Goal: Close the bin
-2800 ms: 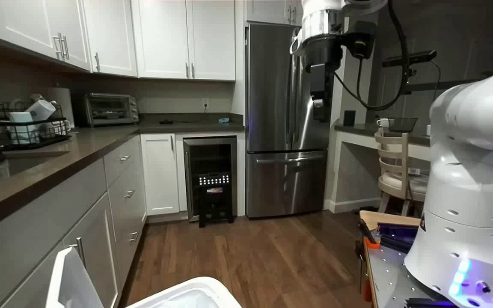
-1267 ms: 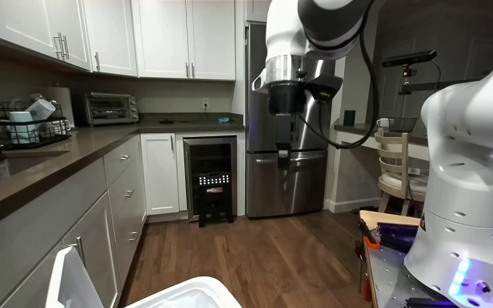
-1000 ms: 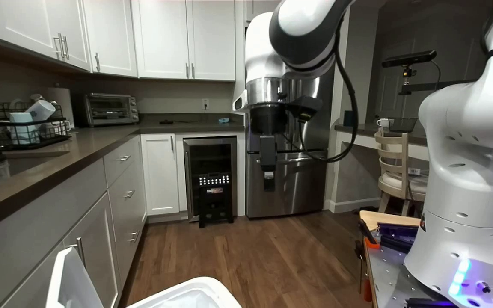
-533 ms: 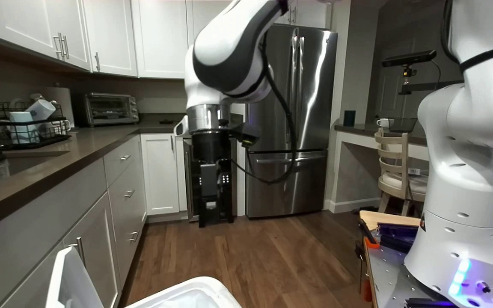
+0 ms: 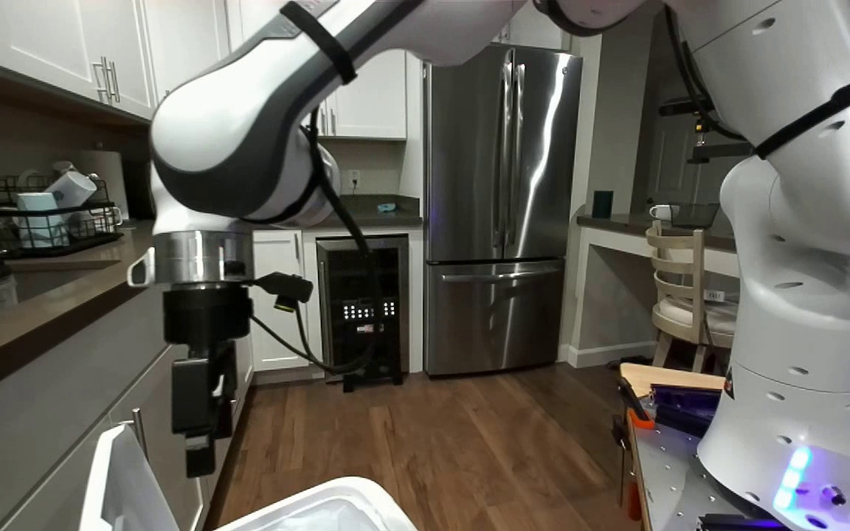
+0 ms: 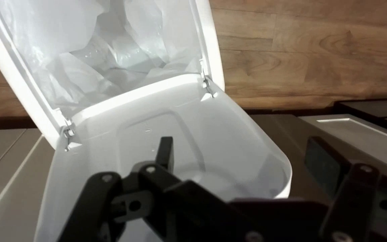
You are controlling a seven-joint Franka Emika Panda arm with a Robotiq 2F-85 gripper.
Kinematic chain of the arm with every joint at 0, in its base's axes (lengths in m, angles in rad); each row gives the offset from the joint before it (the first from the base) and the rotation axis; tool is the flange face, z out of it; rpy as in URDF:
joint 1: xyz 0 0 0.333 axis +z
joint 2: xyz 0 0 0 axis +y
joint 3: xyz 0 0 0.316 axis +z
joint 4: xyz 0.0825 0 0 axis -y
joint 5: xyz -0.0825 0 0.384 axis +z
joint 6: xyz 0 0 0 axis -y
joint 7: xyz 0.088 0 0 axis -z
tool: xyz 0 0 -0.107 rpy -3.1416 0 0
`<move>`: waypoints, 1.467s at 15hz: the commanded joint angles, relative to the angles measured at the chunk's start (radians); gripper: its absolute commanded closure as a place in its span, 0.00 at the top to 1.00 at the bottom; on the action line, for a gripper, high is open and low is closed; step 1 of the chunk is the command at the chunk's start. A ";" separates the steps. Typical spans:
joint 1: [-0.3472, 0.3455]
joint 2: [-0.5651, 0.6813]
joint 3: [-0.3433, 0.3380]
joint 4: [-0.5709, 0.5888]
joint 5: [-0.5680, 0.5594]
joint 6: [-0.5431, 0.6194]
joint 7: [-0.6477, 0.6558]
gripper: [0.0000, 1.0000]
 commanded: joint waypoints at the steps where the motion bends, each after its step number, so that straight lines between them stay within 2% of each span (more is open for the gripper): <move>1: 0.015 0.107 0.015 0.234 -0.122 -0.201 0.063 1.00; 3: 0.034 0.137 0.016 0.325 -0.174 -0.276 0.069 1.00; 5: 0.042 0.162 0.030 0.385 -0.186 -0.288 0.053 1.00; 14: 0.039 0.291 0.067 0.440 -0.170 -0.120 0.003 1.00; 22: 0.083 0.343 0.060 0.592 -0.231 -0.267 0.012 1.00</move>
